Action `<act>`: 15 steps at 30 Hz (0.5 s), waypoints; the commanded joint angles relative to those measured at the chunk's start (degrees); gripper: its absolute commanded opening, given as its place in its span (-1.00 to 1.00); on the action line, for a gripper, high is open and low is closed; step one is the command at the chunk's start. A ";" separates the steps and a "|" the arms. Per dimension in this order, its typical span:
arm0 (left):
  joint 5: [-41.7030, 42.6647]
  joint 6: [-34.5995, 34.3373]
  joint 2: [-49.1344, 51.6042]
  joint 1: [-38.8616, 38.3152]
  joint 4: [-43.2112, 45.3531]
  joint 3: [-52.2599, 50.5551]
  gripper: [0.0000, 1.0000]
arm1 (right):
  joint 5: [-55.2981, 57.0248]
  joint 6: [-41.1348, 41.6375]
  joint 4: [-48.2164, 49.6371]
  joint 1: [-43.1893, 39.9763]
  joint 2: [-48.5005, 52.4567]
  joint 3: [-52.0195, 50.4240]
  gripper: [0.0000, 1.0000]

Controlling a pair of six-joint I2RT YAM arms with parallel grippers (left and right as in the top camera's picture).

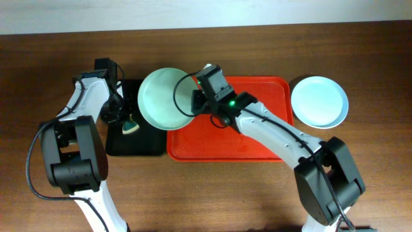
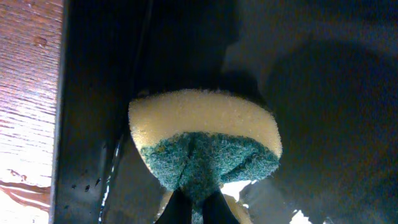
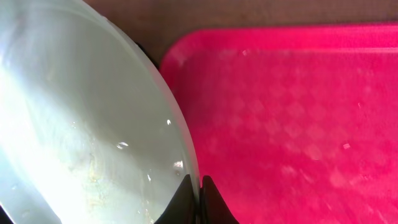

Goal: Clean dirty plates on tray and stack at the side
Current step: 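Lift the pale green plate with the right gripper and tilt it up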

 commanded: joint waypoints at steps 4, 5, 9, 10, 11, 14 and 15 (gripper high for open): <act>-1.46 -0.33 -1.09 0.11 -0.11 -1.07 -1.00 | 8.09 0.63 4.13 1.55 0.55 1.09 -0.92; -1.46 -0.33 -1.09 0.11 -0.13 -1.07 -1.00 | 8.11 0.61 4.83 1.55 0.83 1.09 -0.92; -1.44 -0.33 -1.09 0.11 -0.11 -1.07 -1.00 | 8.31 0.61 7.43 1.55 1.79 1.09 -0.92; -1.44 -0.33 -1.09 0.11 -0.11 -1.07 -1.00 | 9.07 0.61 8.11 1.55 2.10 1.09 -0.92; -1.44 -0.33 -1.09 0.09 -0.11 -1.07 -1.00 | 10.32 0.61 9.05 1.57 2.45 1.09 -0.92; -1.42 -0.33 -1.09 0.09 -0.13 -1.07 -1.00 | 12.55 0.37 11.63 1.79 3.58 1.09 -0.92; -1.42 -0.33 -1.09 0.09 -0.13 -1.07 -1.00 | 12.55 0.39 12.70 1.84 4.15 1.09 -0.92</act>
